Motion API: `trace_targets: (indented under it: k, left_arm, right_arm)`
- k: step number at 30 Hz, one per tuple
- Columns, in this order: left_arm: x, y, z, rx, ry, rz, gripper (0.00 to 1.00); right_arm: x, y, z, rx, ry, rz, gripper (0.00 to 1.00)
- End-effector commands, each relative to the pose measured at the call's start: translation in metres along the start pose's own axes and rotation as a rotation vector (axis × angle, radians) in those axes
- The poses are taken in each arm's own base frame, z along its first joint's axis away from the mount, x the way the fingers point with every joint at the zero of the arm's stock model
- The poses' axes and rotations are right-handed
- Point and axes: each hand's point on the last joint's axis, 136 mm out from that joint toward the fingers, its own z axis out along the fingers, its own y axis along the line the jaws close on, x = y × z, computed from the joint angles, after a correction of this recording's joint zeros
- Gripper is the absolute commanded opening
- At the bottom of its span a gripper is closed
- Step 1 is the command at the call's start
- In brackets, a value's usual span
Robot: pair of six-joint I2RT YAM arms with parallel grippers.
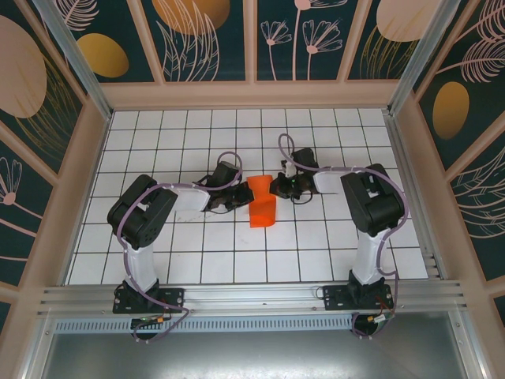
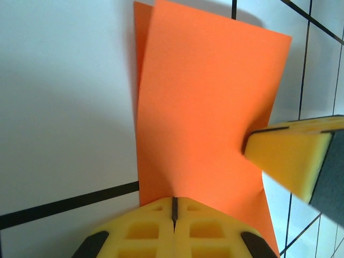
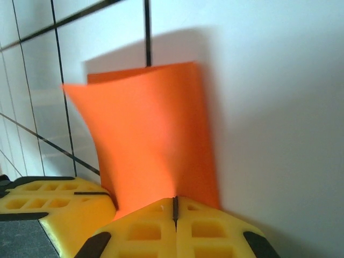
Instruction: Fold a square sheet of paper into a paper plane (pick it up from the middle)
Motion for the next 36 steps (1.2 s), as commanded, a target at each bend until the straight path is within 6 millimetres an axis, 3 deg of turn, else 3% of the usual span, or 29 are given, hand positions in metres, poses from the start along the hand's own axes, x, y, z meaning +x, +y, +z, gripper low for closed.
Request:
trace_targets:
  k: [1,4,7,10,14,20,25,32,34,36]
  left_arm:
    - [0.073,0.129,0.001,-0.433,0.183,-0.095,0.0]
    - [0.074,0.129,0.001,-0.43,0.182,-0.096,0.0]
    - [0.073,0.128,0.001,-0.427,0.179,-0.096,0.0]
    - [0.073,0.129,0.001,-0.427,0.177,-0.096,0.0]
    - [0.073,0.128,0.001,-0.423,0.177,-0.097,0.0]
    - [0.073,0.128,0.001,-0.423,0.177,-0.099,0.0]
    - [0.075,0.129,-0.001,-0.426,0.18,-0.099,0.0]
    - [0.08,0.135,-0.002,-0.433,0.193,-0.097,0.0]
    - [0.08,0.134,-0.002,-0.431,0.192,-0.094,0.0]
    - [0.079,0.133,-0.002,-0.43,0.191,-0.093,0.0]
  right_arm:
    - [-0.023,-0.049,-0.018,0.104,-0.109,0.08,0.0]
    - [-0.038,-0.049,-0.033,0.096,-0.164,0.099,0.0]
    - [-0.045,-0.018,-0.048,0.013,-0.222,0.049,0.0]
    - [-0.039,0.008,-0.051,-0.027,-0.232,-0.004,0.0]
    - [-0.024,0.026,-0.03,-0.044,-0.164,-0.049,0.0]
    - [-0.02,0.032,0.006,-0.047,-0.081,-0.069,0.0]
    - [-0.035,0.014,0.011,-0.01,-0.113,-0.041,0.0]
    - [-0.074,-0.054,-0.013,0.118,-0.258,0.096,0.0]
    - [-0.082,-0.059,-0.021,0.136,-0.277,0.095,0.0]
    - [-0.088,-0.047,-0.031,0.12,-0.296,0.072,0.0]
